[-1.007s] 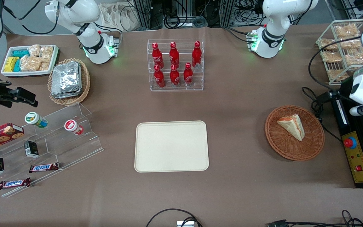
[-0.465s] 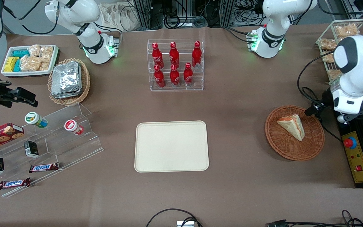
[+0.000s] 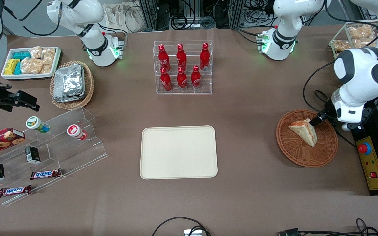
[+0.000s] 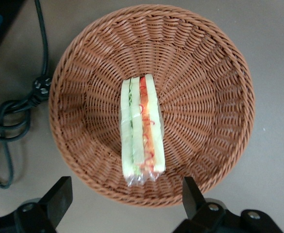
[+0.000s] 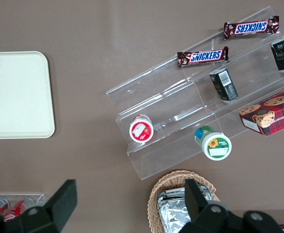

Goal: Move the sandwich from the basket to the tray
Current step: 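Move the open left gripper down over the wrapped sandwich in the basket, then close the left gripper on the sandwich's crust edge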

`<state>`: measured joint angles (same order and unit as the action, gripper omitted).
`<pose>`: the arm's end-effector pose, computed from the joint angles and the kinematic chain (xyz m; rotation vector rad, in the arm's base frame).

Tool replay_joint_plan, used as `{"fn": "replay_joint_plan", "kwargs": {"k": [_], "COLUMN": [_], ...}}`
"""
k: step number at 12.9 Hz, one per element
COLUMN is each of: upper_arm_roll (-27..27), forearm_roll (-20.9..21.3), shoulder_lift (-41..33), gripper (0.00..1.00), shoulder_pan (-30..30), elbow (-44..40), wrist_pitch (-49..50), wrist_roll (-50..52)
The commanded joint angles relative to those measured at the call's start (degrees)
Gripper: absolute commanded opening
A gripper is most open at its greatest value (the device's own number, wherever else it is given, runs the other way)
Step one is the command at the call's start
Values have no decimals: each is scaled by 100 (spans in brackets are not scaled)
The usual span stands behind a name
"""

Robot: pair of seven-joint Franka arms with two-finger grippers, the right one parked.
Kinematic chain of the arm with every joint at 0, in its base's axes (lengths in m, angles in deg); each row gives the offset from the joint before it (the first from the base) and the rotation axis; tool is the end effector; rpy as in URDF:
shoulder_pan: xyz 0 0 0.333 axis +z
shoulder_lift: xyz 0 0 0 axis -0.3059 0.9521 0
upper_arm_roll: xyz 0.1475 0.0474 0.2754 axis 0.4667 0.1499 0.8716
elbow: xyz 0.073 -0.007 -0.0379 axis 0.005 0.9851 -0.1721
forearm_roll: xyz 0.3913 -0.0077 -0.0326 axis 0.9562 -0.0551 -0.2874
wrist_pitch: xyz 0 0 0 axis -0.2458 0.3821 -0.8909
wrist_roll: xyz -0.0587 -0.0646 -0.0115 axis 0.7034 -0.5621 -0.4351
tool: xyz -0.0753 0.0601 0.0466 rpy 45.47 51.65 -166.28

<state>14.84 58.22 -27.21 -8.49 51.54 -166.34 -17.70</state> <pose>0.5178 0.0326 0.3371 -2.9692 -1.0242 0.0160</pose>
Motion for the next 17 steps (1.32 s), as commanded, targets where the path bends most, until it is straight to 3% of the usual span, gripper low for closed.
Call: {"fn": "replay_joint_plan", "kwargs": {"k": [1, 12, 13, 14, 15, 16, 17], "upper_arm_roll": [-17, -17, -9, -9, -9, -9, -9], "forearm_roll": [40, 93, 128, 128, 137, 137, 137], "shoulder_lift": [242, 1060, 1095, 1104, 1105, 1105, 1087], "gripper": [100, 100, 93, 74, 45, 24, 16], "shoulder_pan": [-18, -211, -202, -194, -194, -194, -194], "elbow": [215, 646, 672, 673, 681, 690, 690], "wrist_pitch": [-593, -2133, -2186, -2186, -2186, -2186, -2186], "wrist_roll": [264, 827, 827, 818, 801, 800, 783]}}
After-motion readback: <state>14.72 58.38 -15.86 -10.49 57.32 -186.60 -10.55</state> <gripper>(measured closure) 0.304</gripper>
